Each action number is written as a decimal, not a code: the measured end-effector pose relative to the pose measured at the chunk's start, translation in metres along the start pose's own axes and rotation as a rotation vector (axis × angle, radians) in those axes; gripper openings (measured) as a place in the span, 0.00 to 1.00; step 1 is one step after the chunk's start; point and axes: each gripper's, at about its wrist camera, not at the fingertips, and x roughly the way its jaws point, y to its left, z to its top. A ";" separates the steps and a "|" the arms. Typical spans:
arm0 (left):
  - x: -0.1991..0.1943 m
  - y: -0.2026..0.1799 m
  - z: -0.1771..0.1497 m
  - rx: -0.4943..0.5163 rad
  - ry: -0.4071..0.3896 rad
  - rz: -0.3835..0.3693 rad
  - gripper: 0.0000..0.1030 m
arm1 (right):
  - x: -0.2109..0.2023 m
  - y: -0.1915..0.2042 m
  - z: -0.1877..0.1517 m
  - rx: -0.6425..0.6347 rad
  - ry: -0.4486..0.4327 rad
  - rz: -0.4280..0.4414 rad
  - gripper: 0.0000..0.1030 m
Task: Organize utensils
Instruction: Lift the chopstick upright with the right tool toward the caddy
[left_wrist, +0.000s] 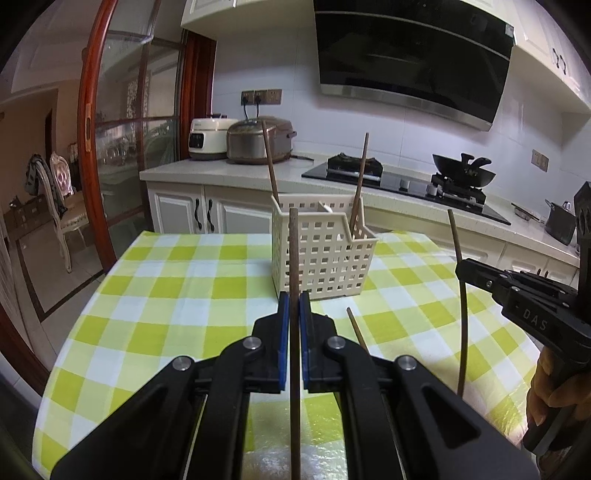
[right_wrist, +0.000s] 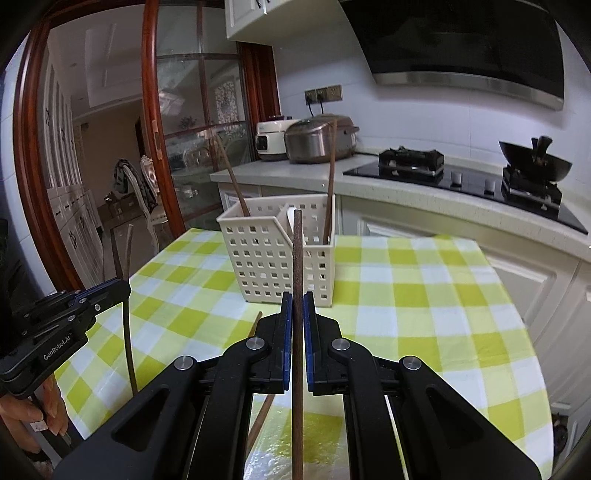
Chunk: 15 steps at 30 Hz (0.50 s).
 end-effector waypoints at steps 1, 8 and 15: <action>-0.003 0.000 0.000 0.001 -0.008 0.001 0.05 | -0.003 0.002 0.001 -0.004 -0.007 0.000 0.06; -0.015 -0.001 0.004 0.005 -0.042 0.006 0.05 | -0.020 0.008 0.006 -0.026 -0.049 -0.010 0.06; -0.025 -0.007 0.008 0.012 -0.071 0.005 0.05 | -0.033 0.011 0.011 -0.035 -0.084 -0.016 0.06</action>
